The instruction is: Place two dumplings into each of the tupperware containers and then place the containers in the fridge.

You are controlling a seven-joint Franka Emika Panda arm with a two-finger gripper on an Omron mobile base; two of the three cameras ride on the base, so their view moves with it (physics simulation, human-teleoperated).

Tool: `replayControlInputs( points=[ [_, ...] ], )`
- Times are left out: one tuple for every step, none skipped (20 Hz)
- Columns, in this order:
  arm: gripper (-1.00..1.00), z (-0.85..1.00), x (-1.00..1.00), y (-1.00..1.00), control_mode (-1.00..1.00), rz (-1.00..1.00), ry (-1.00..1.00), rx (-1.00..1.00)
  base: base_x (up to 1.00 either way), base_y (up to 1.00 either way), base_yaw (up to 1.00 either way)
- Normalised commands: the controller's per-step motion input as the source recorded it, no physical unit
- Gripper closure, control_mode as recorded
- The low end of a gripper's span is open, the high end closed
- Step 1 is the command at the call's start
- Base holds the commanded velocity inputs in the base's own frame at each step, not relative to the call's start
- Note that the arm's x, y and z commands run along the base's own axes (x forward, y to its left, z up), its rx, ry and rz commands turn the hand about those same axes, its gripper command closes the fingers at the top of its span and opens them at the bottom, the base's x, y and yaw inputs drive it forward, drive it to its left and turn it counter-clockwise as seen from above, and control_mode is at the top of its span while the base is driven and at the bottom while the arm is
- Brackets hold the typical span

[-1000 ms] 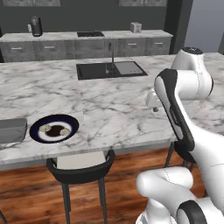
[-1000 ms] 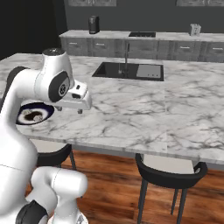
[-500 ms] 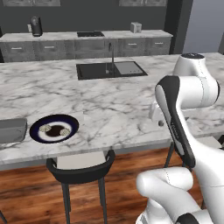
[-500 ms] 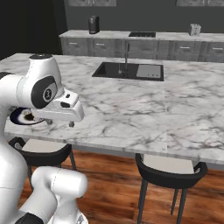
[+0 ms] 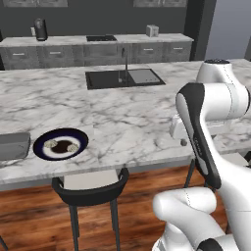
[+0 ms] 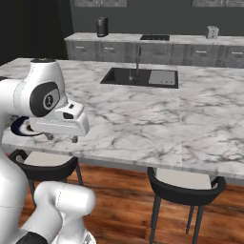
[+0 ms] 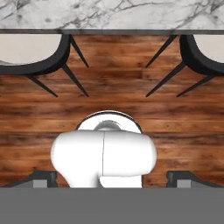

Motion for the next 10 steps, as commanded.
replayControlInputs(
  points=[
    [-1.00, 0.00, 0.00, 0.00, -1.00, 0.00, 0.00, 0.00, 0.00, 0.00, 0.00],
    [-1.00, 0.00, 0.00, 0.00, -1.00, 0.00, 0.00, 0.00, 0.00, 0.00, 0.00],
    [-1.00, 0.00, 0.00, 0.00, 1.00, 0.00, 0.00, 0.00, 0.00, 0.00, 0.00],
    [-1.00, 0.00, 0.00, 0.00, 1.00, 0.00, 0.00, 0.00, -0.11, 0.00, 0.00],
    [-1.00, 0.00, 0.00, 0.00, 1.00, 0.00, 0.00, 0.00, -0.34, 0.12, 0.00],
    [-1.00, 0.00, 0.00, 0.00, 1.00, 0.00, 0.00, 0.00, -0.54, 0.19, 0.00],
    [-1.00, 0.00, 0.00, 0.00, 1.00, 0.00, 0.00, 0.00, -0.68, 0.33, 0.02],
    [-1.00, 0.00, 0.00, 0.00, 1.00, 0.00, 0.00, 0.00, -0.61, 0.57, 0.02],
    [-1.00, 0.00, 0.00, 0.00, 1.00, 0.00, 0.00, 0.00, -0.45, 0.90, 0.07],
    [-1.00, 0.00, 0.00, 0.00, 1.00, 0.00, 0.00, 0.00, -0.44, 1.00, 0.10]
  ],
)
